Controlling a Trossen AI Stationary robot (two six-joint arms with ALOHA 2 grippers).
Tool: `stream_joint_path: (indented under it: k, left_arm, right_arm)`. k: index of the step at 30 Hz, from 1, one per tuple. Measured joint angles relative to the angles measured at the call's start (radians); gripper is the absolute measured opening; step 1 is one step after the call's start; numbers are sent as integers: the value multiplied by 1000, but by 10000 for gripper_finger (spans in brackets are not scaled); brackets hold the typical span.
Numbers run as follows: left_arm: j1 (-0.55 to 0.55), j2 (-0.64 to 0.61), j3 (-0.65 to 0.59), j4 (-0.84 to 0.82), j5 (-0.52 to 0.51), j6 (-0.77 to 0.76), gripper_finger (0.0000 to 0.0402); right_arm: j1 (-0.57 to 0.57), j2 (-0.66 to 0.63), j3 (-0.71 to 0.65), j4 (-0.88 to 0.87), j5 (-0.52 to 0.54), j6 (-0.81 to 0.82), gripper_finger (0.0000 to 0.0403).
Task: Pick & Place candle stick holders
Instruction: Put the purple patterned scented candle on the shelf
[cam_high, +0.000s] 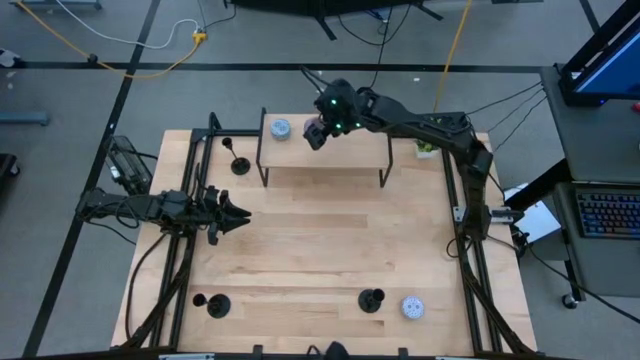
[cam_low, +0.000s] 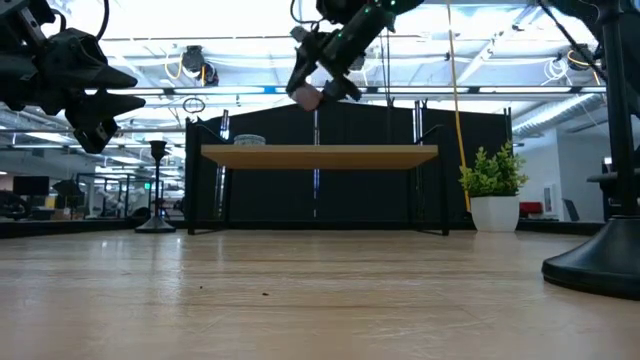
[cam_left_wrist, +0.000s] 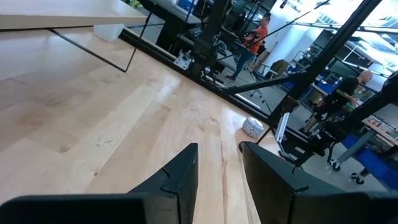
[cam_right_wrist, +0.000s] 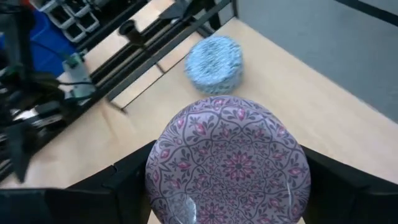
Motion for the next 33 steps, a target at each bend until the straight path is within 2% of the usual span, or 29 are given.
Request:
stream_joint_path:
  k: [14,33]
  left_arm:
    - [0,0,0,1,-8,1,131]
    - [0,0,-1,12,-11,7,131]
  right_arm:
    - [-14,98,11,41,41,-77,294]
    - [-14,99,-16,24,47,-102,306]
